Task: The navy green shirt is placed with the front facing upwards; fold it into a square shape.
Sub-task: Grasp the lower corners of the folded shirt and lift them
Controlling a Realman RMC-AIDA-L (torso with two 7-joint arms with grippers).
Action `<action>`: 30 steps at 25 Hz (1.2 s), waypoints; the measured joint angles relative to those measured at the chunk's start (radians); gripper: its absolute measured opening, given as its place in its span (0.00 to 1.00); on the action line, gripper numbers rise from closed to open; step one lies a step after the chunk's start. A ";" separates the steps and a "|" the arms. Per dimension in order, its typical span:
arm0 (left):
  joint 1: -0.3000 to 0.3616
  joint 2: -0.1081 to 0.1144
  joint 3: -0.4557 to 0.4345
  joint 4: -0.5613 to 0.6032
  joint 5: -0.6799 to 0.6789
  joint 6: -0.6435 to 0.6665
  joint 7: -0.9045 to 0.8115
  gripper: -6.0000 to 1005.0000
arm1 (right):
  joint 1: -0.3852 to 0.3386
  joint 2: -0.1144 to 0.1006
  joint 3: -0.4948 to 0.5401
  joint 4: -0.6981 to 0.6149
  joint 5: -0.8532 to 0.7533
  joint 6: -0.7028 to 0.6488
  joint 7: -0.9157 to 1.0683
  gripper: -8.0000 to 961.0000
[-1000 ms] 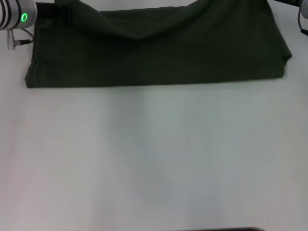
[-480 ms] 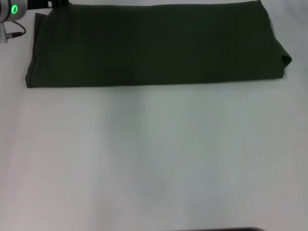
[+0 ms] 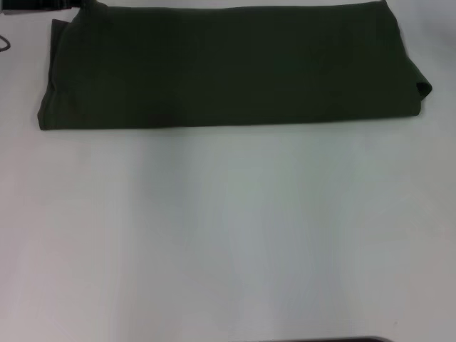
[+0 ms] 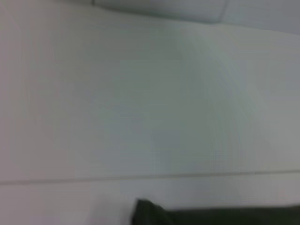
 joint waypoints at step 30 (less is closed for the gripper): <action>-0.078 0.207 -0.147 -0.287 0.066 0.392 -0.039 0.53 | -0.152 -0.003 0.022 -0.180 -0.009 -0.550 0.067 0.97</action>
